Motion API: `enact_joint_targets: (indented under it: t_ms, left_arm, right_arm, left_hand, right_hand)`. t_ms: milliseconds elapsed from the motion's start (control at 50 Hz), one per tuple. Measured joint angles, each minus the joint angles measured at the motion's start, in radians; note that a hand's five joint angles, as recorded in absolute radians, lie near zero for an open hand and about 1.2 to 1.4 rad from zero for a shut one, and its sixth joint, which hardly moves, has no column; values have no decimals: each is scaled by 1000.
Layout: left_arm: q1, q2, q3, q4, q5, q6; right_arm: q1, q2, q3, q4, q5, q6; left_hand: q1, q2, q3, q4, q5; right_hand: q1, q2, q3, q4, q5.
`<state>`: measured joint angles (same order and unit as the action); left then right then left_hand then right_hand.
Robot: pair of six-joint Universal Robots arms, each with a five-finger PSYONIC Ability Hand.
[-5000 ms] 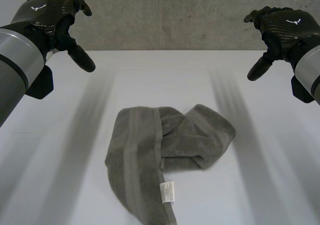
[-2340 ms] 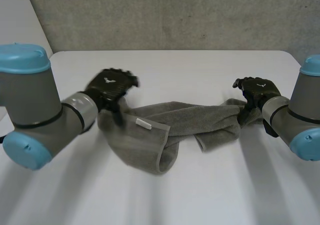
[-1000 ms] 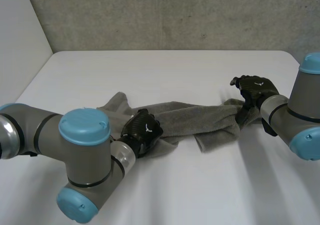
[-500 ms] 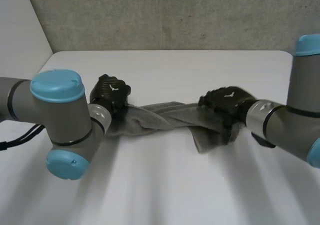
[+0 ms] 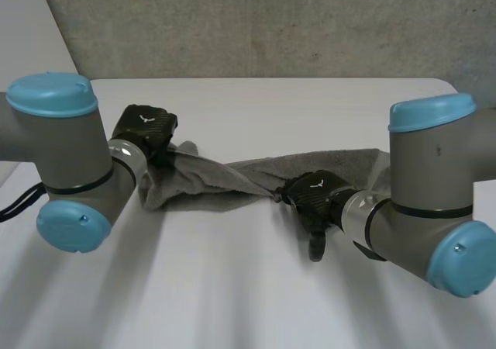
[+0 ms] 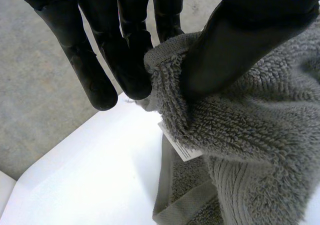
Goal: Fold the towel.
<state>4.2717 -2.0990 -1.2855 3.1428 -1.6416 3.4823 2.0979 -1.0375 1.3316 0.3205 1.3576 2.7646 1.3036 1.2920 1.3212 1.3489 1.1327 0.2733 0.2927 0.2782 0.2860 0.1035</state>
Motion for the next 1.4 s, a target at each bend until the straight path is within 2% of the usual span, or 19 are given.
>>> enact_joint_targets:
  t_ms: [160,320,400,500,720,760,820,880,920,980,1080,1200,1340,1400]
  left_arm:
    - [25,12,16,-23,0,-35]
    - [34,13,19,-25,1,-37]
    - [33,13,18,-25,0,-36]
    - [32,12,16,-24,0,-35]
    - [31,8,8,-24,2,-35]
    - [31,7,7,-24,2,-35]
    - [31,6,6,-24,3,-35]
    - [31,4,6,-24,3,-35]
    - [31,3,6,-24,3,-35]
    - [30,4,8,-24,2,-35]
    - [31,18,14,-25,1,-35]
    - [31,83,19,-27,0,-36]
    - [31,220,19,-50,1,-38]
    - [31,272,19,-70,7,-37]
  right_arm:
    - [-25,76,-12,-111,39,26]
    - [-101,107,-33,-238,193,26]
    - [-131,101,-34,-273,242,27]
    - [-138,94,-27,-285,257,28]
    - [-101,123,-9,-313,230,42]
    - [-99,133,-7,-332,228,55]
    - [-99,146,-3,-367,226,87]
    - [-103,151,1,-399,224,122]
    - [-107,148,0,-412,222,138]
    - [-112,129,-2,-421,216,157]
    - [-128,28,-4,-406,172,168]
    - [-161,-133,-52,-277,52,166]
    - [-193,-239,-189,70,-116,137]
    - [-210,-256,-223,213,-176,73]
  left_hand:
    - [0,2,0,0,0]
    - [1,22,11,0,0]
    - [7,35,19,5,0]
    - [7,41,20,5,0]
    - [7,41,20,5,20]
    - [7,41,20,5,20]
    - [7,41,20,5,20]
    - [7,41,20,5,20]
    - [7,41,20,5,20]
    - [7,41,20,5,20]
    - [7,41,20,5,20]
    - [7,41,20,5,20]
    - [7,41,20,5,20]
    - [7,41,20,5,20]
  right_hand:
    - [-4,0,0,0,-8]
    - [-6,-2,0,-6,-10]
    - [-11,-27,-3,-14,-10]
    - [-12,-27,-3,-15,-10]
    - [-2,-23,2,-10,-3]
    - [80,61,70,64,80]
    - [410,406,407,383,399]
    - [914,910,894,878,910]
    - [1047,1018,1009,1000,1029]
    - [1053,1018,1011,1016,1037]
    - [1053,1018,1011,1016,1037]
    - [1054,1018,1011,1016,1037]
    - [1054,1018,1011,1024,1037]
    - [1055,1018,1011,1024,1038]
